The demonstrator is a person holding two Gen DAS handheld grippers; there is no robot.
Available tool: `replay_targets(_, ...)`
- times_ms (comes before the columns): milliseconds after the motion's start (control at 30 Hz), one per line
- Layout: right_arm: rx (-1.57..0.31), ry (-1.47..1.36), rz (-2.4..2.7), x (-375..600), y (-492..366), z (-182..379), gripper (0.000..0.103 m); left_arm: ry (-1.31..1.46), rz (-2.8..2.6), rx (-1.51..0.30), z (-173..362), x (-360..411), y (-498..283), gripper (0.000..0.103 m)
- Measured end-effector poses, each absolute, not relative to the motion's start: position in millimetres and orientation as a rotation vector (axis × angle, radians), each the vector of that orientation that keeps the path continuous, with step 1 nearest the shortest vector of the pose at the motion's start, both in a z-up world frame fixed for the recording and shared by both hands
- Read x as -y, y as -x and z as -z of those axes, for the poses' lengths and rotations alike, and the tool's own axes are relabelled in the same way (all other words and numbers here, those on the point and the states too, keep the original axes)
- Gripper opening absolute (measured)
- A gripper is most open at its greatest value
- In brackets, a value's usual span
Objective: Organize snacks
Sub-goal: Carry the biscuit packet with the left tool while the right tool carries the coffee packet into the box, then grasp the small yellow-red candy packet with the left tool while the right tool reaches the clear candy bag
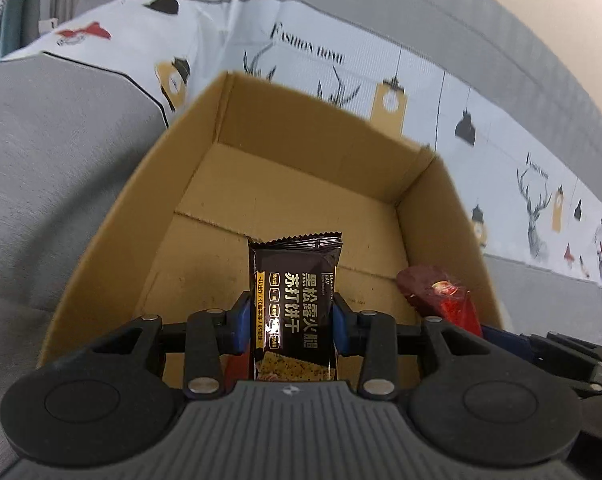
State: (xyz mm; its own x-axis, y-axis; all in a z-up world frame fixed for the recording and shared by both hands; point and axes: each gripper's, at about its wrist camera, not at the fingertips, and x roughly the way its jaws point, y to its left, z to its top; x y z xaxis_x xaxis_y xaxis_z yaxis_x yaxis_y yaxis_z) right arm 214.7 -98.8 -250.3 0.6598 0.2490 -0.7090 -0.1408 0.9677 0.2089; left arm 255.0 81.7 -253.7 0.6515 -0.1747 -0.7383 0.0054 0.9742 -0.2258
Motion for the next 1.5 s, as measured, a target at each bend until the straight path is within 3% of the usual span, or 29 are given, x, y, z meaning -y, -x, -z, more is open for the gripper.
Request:
replay_targets(200, -0.881, -0.139, -0.212, 92, -226, 272, 0.043, 0.198, 0.103, -0.882, 264, -83, -260, 0.043)
replay_targets(400, -0.869, -0.124, -0.279, 85, -230, 268, 0.054, 0.202, 0.081, -0.890, 263, -85, -261, 0.044)
replay_targets(433, -0.864, -0.125, -0.289, 85, -229, 266, 0.054, 0.202, 0.063, -0.891, 262, -86, -260, 0.055)
replay_targets(467, -0.859, -0.128, -0.296, 85, -228, 264, 0.056, 0.201, 0.048, -0.889, 260, -85, -260, 0.074)
replay_targets(533, -0.844, -0.146, -0.305, 89, -226, 257, 0.069, 0.195, 0.014, -0.870, 255, -83, -257, 0.098)
replay_targets(800, -0.636, -0.200, -0.235, 165, -169, 217, 0.090, 0.225, 0.126, -0.758, 212, -46, -229, 0.099)
replay_targets(1033, -0.600, -0.233, -0.073, 255, -108, 242, 0.091, 0.177, 0.299, -0.693, 192, 28, -195, 0.074)
replay_targets(1133, -0.605, -0.309, -0.028, 283, -91, 259, 0.091, 0.158, 0.387, -0.707, 200, 67, -185, 0.046)
replay_targets(1267, -0.623, -0.359, 0.014, 314, -78, 283, 0.091, 0.066, 0.414, -0.784, 227, 112, -182, 0.020)
replay_targets(1367, -0.647, -0.392, 0.016, 333, -77, 297, 0.091, 0.025, 0.427, -0.819, 248, 136, -183, 0.008)
replay_targets(1500, -0.676, -0.451, 0.030, 359, -88, 308, 0.091, -0.065, 0.405, -0.849, 276, 162, -188, 0.007)
